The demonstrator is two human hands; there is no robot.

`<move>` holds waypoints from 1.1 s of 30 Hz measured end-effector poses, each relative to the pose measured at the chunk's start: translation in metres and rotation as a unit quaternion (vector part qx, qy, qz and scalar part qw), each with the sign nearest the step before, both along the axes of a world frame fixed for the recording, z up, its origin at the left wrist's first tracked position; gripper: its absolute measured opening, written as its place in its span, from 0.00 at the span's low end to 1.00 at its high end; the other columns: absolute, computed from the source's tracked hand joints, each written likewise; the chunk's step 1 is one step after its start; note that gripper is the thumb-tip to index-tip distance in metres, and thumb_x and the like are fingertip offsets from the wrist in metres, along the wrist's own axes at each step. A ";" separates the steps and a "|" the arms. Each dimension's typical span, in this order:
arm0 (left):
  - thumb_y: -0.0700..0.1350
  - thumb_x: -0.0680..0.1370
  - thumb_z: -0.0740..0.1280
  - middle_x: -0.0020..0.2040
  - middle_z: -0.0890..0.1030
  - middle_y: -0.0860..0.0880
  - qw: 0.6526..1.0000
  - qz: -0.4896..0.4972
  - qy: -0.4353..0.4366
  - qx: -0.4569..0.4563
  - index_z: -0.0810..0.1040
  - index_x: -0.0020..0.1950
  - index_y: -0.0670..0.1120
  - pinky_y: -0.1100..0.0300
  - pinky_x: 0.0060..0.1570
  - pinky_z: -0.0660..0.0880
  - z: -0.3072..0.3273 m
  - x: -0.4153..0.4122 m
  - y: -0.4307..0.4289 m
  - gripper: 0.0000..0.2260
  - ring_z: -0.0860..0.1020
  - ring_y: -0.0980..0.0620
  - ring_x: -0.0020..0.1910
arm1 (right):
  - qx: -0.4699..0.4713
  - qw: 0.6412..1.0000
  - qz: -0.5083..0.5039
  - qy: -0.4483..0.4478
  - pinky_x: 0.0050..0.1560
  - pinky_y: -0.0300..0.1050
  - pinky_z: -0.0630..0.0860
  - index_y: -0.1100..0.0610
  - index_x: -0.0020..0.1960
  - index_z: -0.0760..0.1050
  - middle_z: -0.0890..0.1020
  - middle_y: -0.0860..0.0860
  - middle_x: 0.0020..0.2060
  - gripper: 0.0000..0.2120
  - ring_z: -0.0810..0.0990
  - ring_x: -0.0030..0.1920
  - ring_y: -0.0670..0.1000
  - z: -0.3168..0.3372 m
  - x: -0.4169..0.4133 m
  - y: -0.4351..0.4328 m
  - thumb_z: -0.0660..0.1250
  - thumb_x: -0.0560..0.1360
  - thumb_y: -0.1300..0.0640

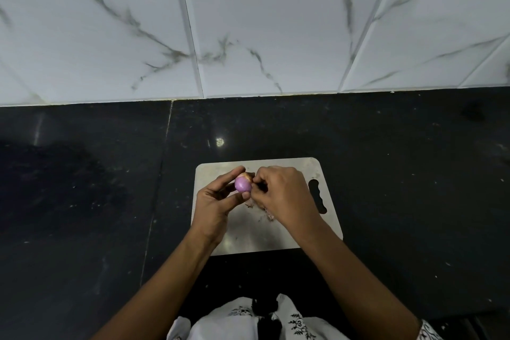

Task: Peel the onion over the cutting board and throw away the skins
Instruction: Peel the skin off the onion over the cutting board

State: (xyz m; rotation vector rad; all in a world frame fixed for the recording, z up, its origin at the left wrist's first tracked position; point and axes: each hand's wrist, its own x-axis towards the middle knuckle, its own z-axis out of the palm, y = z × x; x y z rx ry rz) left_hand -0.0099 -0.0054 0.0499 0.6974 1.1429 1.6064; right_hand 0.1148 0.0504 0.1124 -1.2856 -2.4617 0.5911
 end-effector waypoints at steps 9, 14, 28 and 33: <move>0.32 0.63 0.72 0.52 0.84 0.49 1.000 -0.013 -0.007 0.011 0.85 0.49 0.53 0.58 0.49 0.79 -0.003 0.000 0.000 0.21 0.81 0.50 0.53 | 0.016 1.000 0.011 -0.025 0.43 0.38 0.66 0.57 0.51 0.73 0.79 0.52 0.46 0.15 0.72 0.41 0.46 -0.002 0.002 0.003 0.68 0.72 0.47; 0.39 0.58 0.77 0.51 0.85 0.48 0.998 -0.039 -0.044 0.019 0.85 0.50 0.51 0.60 0.46 0.79 -0.007 0.000 0.001 0.21 0.82 0.50 0.51 | 0.012 1.000 -0.007 0.007 0.42 0.38 0.71 0.56 0.46 0.75 0.78 0.50 0.41 0.10 0.73 0.40 0.46 0.000 0.003 0.011 0.70 0.71 0.51; 0.36 0.62 0.74 0.51 0.84 0.50 0.990 -0.051 -0.127 -0.025 0.85 0.50 0.50 0.59 0.45 0.80 -0.017 -0.001 -0.001 0.18 0.82 0.51 0.49 | -0.111 0.984 -0.043 0.134 0.42 0.42 0.80 0.52 0.46 0.78 0.80 0.44 0.41 0.07 0.81 0.39 0.45 -0.022 0.019 0.028 0.66 0.73 0.63; 0.37 0.61 0.76 0.52 0.84 0.48 0.991 -0.046 -0.125 -0.023 0.85 0.51 0.50 0.59 0.46 0.80 -0.019 -0.003 0.001 0.19 0.82 0.50 0.50 | -0.098 0.984 0.025 0.145 0.48 0.41 0.78 0.52 0.52 0.80 0.81 0.47 0.46 0.09 0.80 0.45 0.44 -0.019 0.015 0.024 0.69 0.72 0.54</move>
